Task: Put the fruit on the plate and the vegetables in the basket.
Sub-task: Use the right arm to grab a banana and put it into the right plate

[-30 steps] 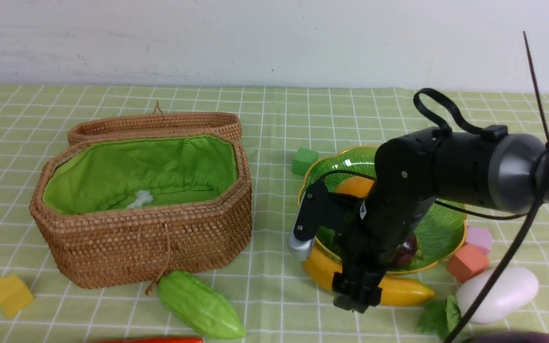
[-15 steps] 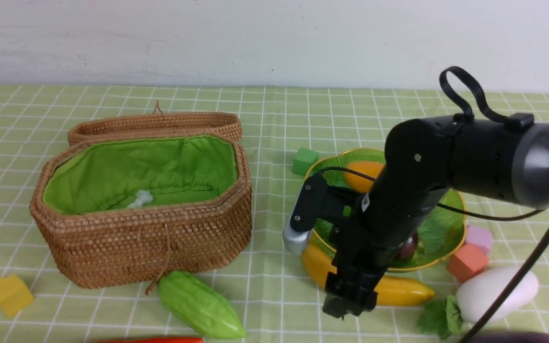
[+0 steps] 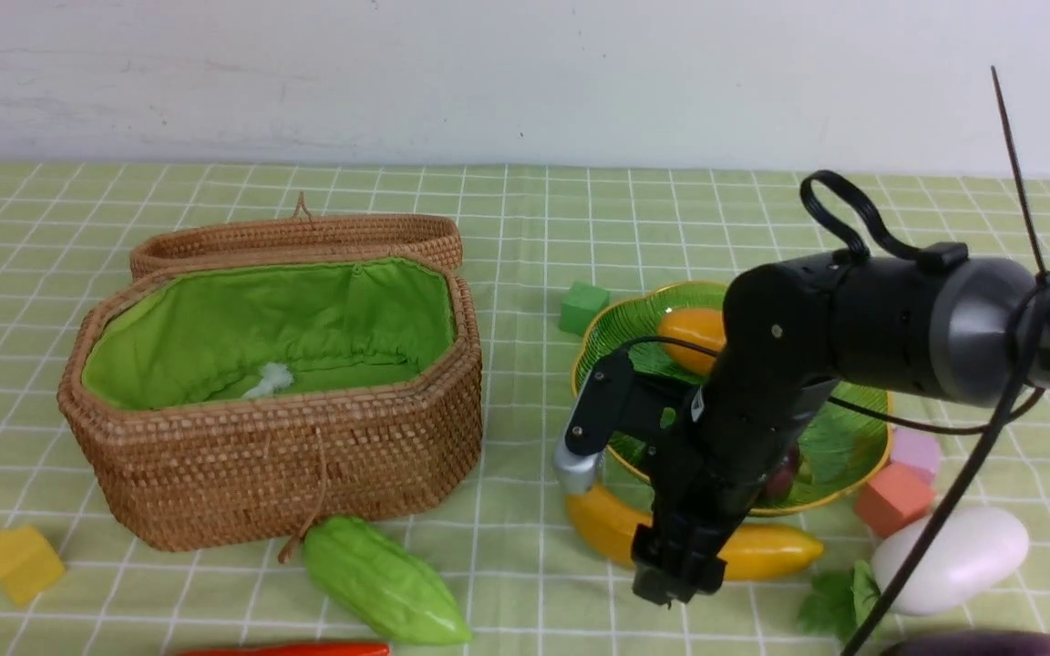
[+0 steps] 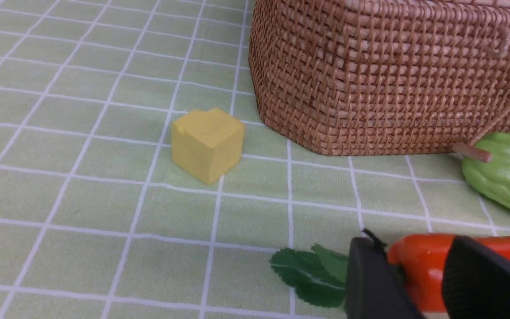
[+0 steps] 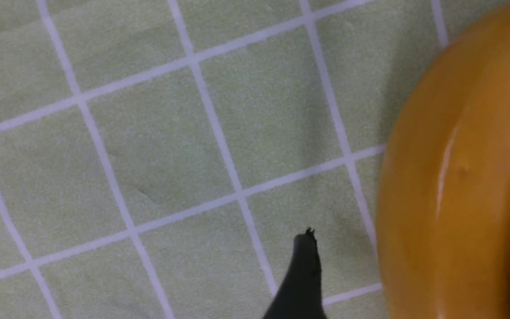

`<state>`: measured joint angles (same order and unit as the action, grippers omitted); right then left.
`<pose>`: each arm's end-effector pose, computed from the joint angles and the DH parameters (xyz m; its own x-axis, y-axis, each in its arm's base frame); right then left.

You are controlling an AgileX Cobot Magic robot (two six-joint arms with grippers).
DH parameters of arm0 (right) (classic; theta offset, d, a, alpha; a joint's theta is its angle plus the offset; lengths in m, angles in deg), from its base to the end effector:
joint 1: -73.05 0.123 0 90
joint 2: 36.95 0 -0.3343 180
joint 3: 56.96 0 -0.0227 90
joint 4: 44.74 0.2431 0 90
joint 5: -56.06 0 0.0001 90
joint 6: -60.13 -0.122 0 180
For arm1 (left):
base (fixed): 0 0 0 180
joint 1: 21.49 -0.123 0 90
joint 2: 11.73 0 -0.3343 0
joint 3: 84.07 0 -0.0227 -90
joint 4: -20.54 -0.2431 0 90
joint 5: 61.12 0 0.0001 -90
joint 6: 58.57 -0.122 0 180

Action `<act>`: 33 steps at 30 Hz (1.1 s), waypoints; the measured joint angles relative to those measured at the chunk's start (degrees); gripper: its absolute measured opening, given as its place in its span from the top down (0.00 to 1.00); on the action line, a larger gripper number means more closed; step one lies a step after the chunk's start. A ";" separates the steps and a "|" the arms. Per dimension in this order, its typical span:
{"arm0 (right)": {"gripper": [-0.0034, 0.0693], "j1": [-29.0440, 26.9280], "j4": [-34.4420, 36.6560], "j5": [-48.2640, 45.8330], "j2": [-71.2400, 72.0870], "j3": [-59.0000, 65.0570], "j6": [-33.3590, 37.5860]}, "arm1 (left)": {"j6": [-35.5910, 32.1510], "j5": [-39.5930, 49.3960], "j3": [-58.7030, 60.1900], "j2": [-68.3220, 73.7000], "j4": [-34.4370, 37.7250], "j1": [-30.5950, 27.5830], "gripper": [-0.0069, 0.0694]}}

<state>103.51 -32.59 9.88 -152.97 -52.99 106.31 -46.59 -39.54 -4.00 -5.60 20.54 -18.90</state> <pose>0.3342 0.2180 0.2048 -0.3339 -0.8976 -0.2877 -0.9327 0.3587 -0.0366 0.0248 -0.0011 0.1601 -0.3078 -0.1939 -0.9315 -0.0191 0.9801 -0.1977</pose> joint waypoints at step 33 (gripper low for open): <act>0.53 -9.90 13.92 13.99 7.73 -7.38 2.10 | 0.00 0.00 0.00 0.00 0.00 0.00 0.60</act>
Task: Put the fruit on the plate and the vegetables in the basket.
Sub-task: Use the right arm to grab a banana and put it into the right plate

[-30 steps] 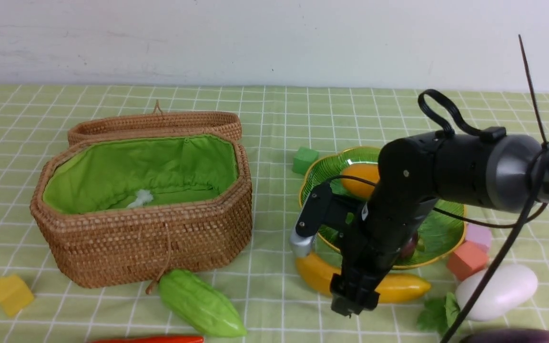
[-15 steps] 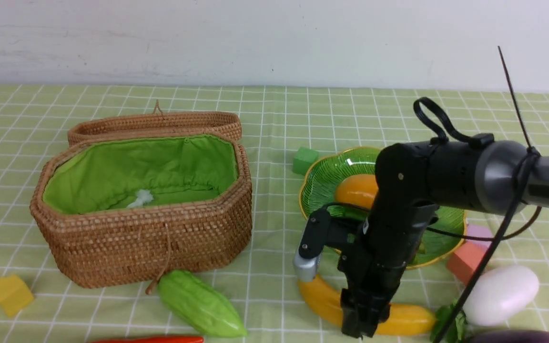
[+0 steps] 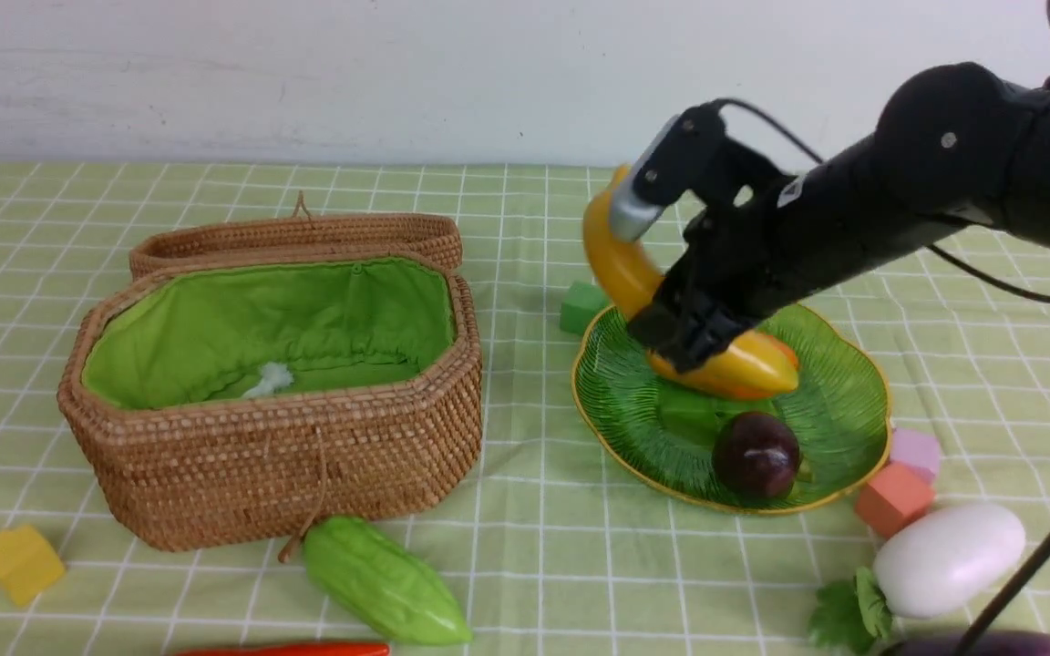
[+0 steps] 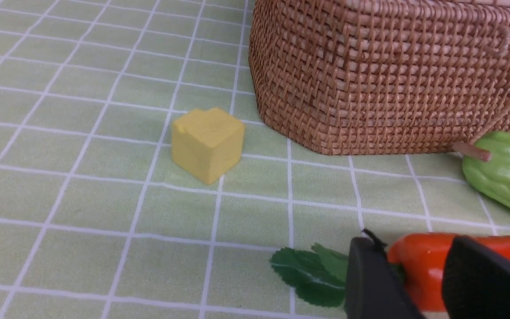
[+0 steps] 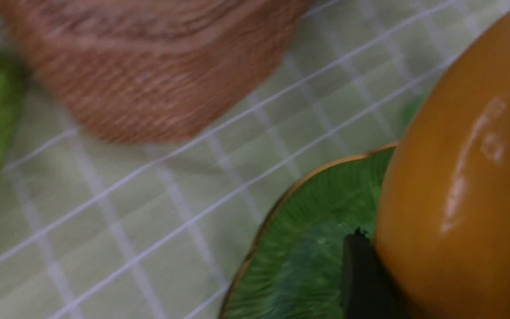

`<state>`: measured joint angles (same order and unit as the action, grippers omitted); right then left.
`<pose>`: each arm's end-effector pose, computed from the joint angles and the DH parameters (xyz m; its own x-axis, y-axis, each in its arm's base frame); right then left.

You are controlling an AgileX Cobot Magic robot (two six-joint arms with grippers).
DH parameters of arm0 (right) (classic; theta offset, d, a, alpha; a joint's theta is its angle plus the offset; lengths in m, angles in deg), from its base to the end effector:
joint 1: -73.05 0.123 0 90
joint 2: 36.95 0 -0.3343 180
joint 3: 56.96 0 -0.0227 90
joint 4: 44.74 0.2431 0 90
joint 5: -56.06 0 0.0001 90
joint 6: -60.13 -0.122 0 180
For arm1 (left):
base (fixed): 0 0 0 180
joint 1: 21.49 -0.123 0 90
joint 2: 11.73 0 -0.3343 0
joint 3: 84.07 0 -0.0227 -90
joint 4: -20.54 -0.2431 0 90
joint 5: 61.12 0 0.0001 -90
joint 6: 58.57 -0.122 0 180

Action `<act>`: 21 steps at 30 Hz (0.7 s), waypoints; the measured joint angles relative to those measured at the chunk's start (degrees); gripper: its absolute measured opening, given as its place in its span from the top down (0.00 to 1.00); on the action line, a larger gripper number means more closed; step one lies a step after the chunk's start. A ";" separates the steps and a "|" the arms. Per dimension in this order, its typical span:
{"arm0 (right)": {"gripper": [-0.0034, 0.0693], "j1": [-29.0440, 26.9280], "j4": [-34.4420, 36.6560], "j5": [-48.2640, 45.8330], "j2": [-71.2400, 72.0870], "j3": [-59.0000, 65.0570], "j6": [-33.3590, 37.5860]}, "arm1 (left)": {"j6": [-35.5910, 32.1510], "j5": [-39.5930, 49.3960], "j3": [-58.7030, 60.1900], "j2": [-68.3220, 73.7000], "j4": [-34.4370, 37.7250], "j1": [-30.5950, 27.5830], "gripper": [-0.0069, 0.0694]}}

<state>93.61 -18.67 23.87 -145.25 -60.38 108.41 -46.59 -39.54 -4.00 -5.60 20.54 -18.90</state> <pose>0.3930 0.1780 0.3169 -0.3728 -0.5916 -0.7149 -0.7334 0.6599 -0.1636 0.0248 -0.0011 0.1601 -0.3078 -0.1939 -0.9315 -0.0191 0.9801 -0.1977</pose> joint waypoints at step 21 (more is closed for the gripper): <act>0.33 -8.21 0.20 -3.13 -8.37 -0.02 -16.59 | 0.00 0.00 0.00 0.00 0.00 0.00 0.60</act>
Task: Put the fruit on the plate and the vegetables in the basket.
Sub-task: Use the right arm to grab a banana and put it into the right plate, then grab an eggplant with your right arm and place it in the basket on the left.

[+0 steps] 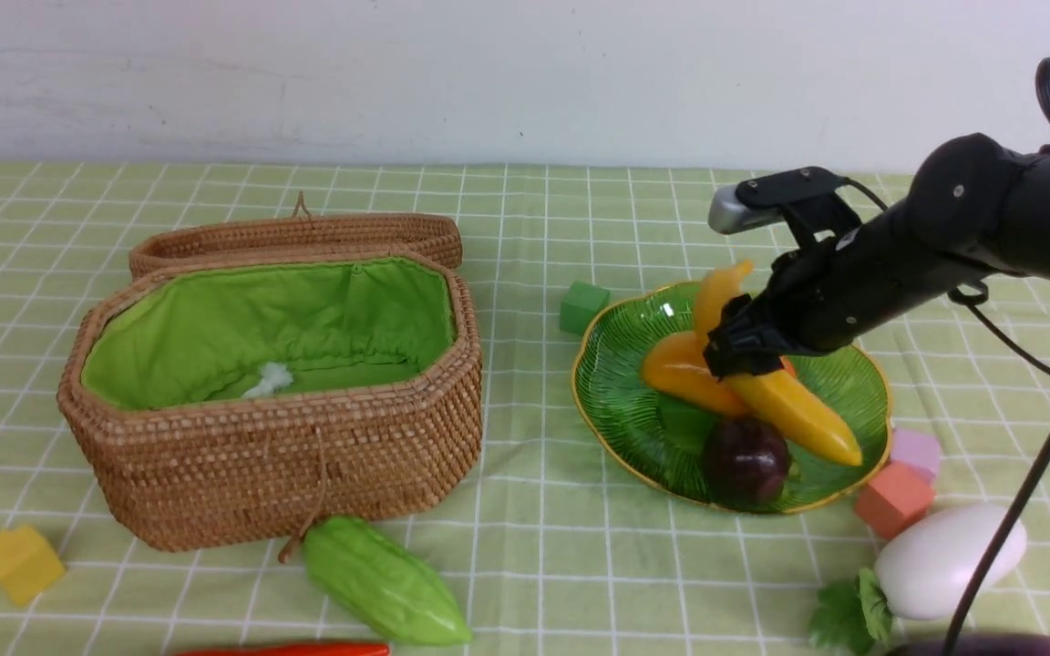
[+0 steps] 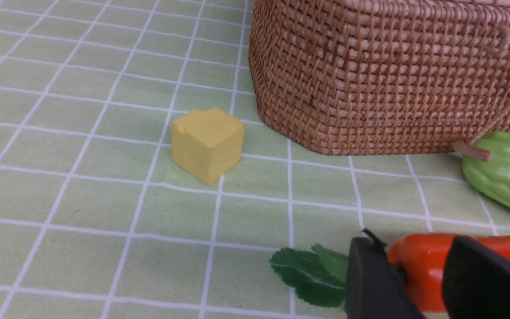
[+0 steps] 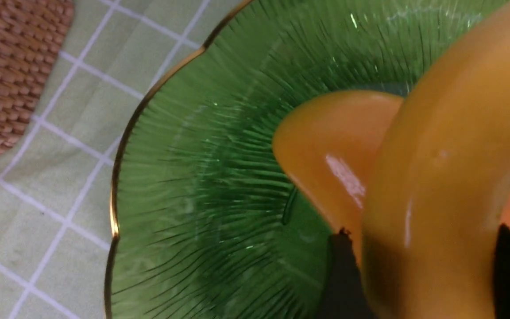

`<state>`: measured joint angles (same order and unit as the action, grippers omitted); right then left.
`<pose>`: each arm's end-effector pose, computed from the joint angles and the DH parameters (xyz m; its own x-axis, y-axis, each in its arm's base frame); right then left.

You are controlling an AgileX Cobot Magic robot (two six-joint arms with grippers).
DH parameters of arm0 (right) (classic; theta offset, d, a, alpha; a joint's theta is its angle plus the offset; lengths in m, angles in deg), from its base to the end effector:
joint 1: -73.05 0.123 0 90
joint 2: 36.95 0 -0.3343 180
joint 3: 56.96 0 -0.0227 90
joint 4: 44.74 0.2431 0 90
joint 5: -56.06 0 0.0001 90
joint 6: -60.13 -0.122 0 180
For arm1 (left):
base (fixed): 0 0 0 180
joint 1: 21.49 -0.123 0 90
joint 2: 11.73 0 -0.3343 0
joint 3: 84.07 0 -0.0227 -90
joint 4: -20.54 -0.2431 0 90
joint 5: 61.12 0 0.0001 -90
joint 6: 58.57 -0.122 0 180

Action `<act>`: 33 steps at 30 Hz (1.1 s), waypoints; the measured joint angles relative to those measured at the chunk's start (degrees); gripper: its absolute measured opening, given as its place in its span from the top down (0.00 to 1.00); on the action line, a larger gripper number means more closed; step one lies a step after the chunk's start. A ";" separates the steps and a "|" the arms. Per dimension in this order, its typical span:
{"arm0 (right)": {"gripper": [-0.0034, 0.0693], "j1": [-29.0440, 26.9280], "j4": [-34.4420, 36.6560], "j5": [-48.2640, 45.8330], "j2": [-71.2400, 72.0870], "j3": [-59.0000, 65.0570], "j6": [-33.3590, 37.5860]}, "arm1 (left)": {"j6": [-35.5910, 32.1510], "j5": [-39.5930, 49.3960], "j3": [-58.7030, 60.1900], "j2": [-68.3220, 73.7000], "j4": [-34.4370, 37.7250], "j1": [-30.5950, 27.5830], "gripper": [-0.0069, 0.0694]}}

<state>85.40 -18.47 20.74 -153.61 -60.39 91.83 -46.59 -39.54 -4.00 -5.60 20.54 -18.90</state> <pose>0.4317 0.1265 0.2493 -0.7359 -0.3290 -0.5917 -0.4795 0.8703 0.1126 0.0248 -0.0011 0.1601 -0.3078 -0.1939 -0.9315 -0.0191 0.9801 -0.1977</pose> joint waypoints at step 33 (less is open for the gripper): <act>0.23 -2.96 -15.84 -26.52 33.74 29.80 -43.77 | 0.00 0.00 0.00 0.00 0.00 0.00 0.60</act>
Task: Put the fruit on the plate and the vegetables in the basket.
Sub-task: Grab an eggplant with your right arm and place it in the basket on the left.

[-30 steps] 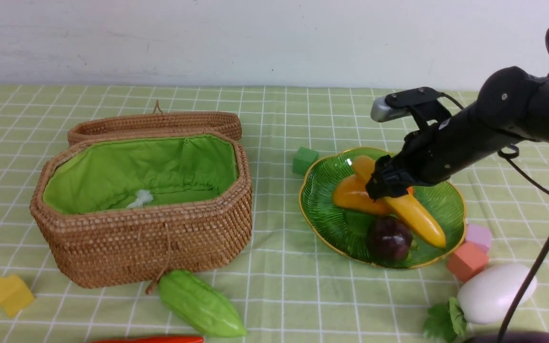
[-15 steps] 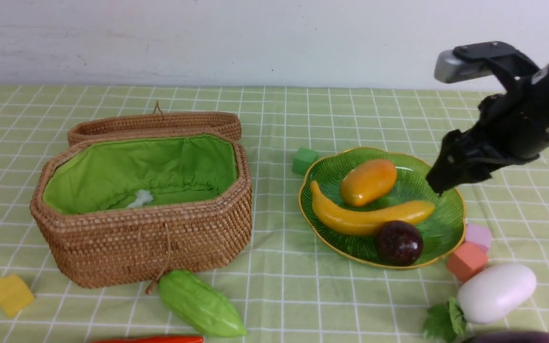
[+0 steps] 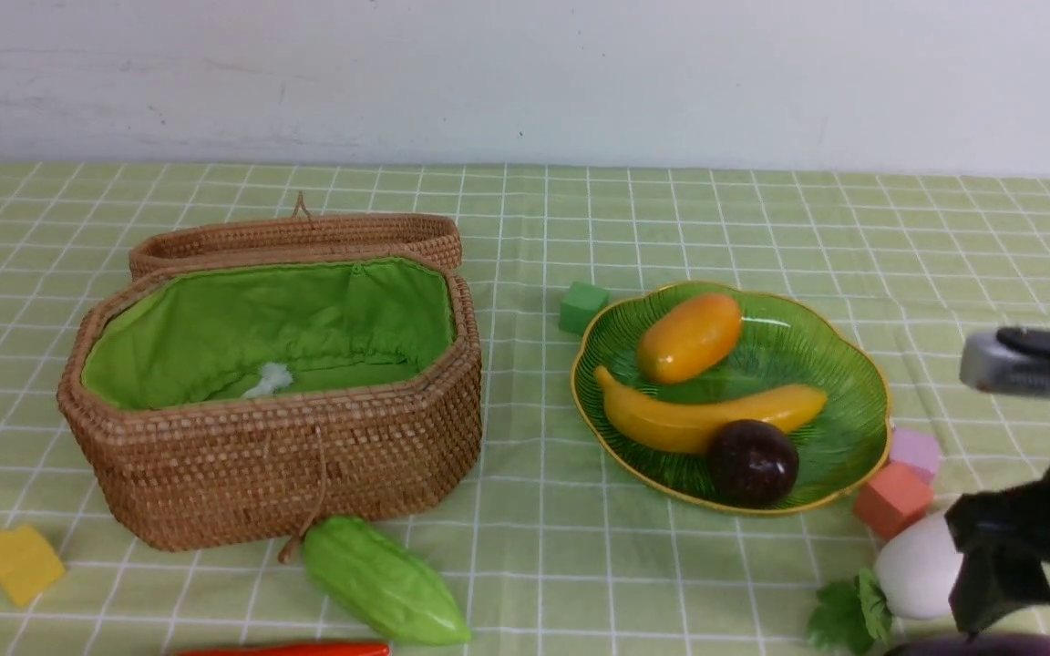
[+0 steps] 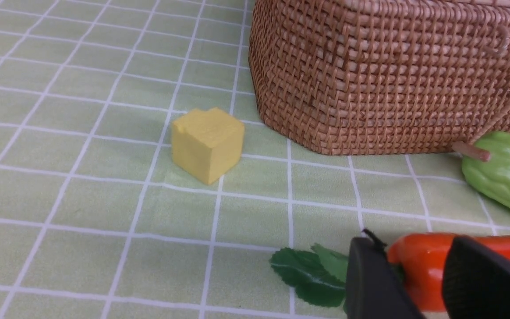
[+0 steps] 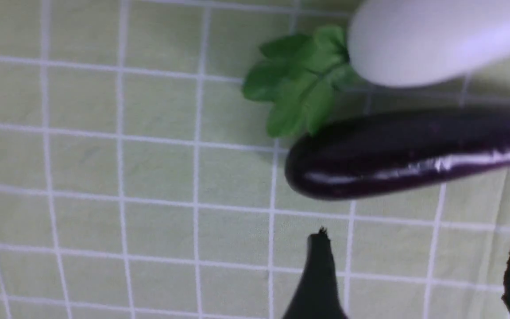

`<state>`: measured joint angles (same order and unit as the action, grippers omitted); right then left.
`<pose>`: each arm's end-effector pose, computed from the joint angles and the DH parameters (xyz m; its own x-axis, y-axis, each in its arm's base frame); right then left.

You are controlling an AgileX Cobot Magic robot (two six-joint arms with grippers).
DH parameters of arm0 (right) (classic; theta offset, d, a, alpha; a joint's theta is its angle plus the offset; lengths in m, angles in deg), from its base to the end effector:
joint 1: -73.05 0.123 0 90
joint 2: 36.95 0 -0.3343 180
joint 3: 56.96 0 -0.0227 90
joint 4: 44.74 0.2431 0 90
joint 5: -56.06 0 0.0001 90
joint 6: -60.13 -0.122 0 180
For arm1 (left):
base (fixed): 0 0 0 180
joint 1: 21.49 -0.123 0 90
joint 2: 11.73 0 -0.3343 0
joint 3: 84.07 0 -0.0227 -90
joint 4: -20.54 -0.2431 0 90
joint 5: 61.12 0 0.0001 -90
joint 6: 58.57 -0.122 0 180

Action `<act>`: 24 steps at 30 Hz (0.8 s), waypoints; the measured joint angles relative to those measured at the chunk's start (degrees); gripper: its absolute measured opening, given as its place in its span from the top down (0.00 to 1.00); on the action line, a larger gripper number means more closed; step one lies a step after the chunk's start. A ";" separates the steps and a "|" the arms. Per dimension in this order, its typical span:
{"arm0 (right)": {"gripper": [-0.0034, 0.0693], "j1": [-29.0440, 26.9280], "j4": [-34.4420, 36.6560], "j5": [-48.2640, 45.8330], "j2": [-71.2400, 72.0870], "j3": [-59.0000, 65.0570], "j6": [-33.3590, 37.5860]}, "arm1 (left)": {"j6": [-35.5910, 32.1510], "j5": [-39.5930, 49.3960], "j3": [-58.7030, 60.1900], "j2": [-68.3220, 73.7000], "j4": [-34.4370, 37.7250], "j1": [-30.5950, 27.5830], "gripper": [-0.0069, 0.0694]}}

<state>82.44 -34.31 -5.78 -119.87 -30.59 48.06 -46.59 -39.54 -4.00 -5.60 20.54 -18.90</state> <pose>0.2090 0.0543 0.2770 -0.9856 0.1301 -0.1079 0.1070 0.9744 0.1978 0.0248 -0.0011 0.1601 -0.3078 -0.1939 -0.9315 -0.0191 0.9801 -0.1977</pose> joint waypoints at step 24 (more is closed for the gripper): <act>0.31 0.00 -12.91 26.51 -6.32 17.69 -69.85 | 0.00 0.00 0.00 0.00 0.00 0.00 0.60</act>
<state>82.44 -47.23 20.73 -126.19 -12.90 -21.78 -46.59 -39.54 -4.00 -5.60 20.54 -18.90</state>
